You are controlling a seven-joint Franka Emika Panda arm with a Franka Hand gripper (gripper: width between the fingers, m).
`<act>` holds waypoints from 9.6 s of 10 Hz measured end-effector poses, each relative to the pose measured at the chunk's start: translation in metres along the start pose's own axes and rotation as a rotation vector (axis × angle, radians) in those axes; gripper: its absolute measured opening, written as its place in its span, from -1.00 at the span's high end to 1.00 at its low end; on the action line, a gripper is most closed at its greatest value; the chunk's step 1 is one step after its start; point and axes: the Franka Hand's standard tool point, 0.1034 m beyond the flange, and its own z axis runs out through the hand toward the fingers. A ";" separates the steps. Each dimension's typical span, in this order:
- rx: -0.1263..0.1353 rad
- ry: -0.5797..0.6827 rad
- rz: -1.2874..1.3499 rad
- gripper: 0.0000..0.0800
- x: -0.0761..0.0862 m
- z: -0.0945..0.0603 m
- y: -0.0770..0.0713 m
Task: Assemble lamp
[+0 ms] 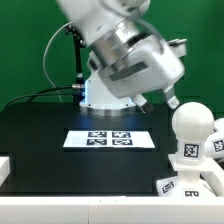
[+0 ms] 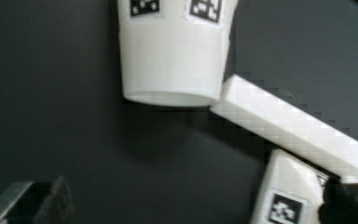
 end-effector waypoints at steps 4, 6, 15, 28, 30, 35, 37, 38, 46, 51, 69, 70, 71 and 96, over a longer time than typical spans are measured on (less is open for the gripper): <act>0.002 -0.181 0.076 -0.75 0.012 0.026 0.017; 0.003 -0.177 0.079 -0.75 0.014 0.025 0.018; 0.019 -0.248 0.223 -0.75 0.012 0.069 0.046; -0.056 -0.237 0.284 0.63 -0.006 0.123 0.067; -0.054 -0.216 0.237 0.88 -0.010 0.103 0.052; -0.080 -0.018 0.057 0.88 -0.045 0.019 0.001; -0.072 0.137 0.065 0.88 -0.036 0.025 -0.001; -0.067 0.202 0.046 0.88 -0.038 0.025 -0.004; -0.239 0.730 -0.164 0.88 -0.099 -0.063 -0.016; -0.314 1.000 -0.349 0.88 -0.091 -0.079 -0.029; -0.539 1.178 -0.770 0.88 -0.059 -0.087 -0.135; -0.554 1.172 -0.794 0.88 -0.055 -0.084 -0.147; -0.568 1.161 -0.836 0.88 -0.052 -0.083 -0.157; -0.446 0.796 -0.880 -0.75 -0.027 -0.053 -0.142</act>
Offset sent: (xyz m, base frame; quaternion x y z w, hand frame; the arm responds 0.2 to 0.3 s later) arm 0.0000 0.0000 0.0000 0.0000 0.0000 0.0000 1.0000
